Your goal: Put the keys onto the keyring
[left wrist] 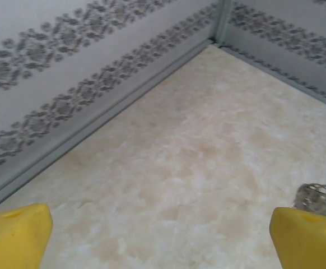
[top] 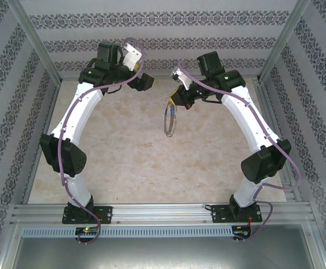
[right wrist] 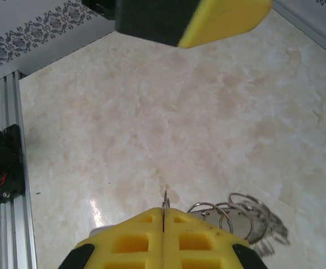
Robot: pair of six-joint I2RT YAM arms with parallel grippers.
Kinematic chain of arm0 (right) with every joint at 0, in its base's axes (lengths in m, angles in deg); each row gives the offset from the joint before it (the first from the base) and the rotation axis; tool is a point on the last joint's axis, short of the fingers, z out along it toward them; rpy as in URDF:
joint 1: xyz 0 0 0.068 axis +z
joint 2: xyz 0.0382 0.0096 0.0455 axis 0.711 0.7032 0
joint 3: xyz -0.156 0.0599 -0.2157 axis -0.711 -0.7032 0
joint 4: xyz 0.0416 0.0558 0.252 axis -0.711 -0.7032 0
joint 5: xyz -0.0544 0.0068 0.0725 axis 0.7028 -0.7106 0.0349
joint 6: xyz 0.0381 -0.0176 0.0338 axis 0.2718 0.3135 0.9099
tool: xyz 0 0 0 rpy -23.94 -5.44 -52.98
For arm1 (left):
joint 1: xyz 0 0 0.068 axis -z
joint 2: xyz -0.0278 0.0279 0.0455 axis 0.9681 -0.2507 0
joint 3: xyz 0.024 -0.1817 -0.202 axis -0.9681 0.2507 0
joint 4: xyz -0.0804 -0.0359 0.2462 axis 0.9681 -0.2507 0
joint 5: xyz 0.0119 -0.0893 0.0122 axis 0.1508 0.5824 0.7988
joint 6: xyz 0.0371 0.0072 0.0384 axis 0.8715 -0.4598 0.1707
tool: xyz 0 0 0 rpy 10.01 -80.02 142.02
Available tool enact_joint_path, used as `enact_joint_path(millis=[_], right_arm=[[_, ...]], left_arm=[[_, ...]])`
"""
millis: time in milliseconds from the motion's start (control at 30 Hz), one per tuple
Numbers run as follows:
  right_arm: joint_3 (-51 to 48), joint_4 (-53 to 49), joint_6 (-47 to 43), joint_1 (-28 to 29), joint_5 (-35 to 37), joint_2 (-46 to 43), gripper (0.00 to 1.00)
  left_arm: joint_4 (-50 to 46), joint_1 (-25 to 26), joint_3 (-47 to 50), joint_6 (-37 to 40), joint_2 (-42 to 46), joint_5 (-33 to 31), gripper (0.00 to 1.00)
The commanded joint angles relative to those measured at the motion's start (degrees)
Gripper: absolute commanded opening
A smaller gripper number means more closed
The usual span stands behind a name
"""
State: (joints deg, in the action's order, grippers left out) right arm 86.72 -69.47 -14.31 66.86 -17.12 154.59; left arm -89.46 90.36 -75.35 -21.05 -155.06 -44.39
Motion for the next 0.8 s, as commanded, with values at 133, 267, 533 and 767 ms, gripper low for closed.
enact_joint_path(millis=[133, 267, 533, 767], right_arm=[[2.7, 0.1, -1.4, 0.4, -1.5, -1.1, 0.0], [3.0, 0.2, -1.7, 0.7, -1.9, -1.0, 0.0], [3.3, -0.5, -2.6, 1.4, -1.1, -0.5, 0.0], [6.0, -2.3, -3.9, 2.0, -1.2, 0.7, 0.0]], left_arm=[[15.8, -0.3, 8.3, -6.8, 8.1, -16.5, 1.0], [14.3, -0.3, 9.2, -0.7, 9.8, -10.1, 1.0], [8.8, -0.4, 6.8, 7.5, 9.8, -13.4, 1.0], [-0.5, -0.3, 5.3, 13.9, 9.5, 1.8, 0.99]])
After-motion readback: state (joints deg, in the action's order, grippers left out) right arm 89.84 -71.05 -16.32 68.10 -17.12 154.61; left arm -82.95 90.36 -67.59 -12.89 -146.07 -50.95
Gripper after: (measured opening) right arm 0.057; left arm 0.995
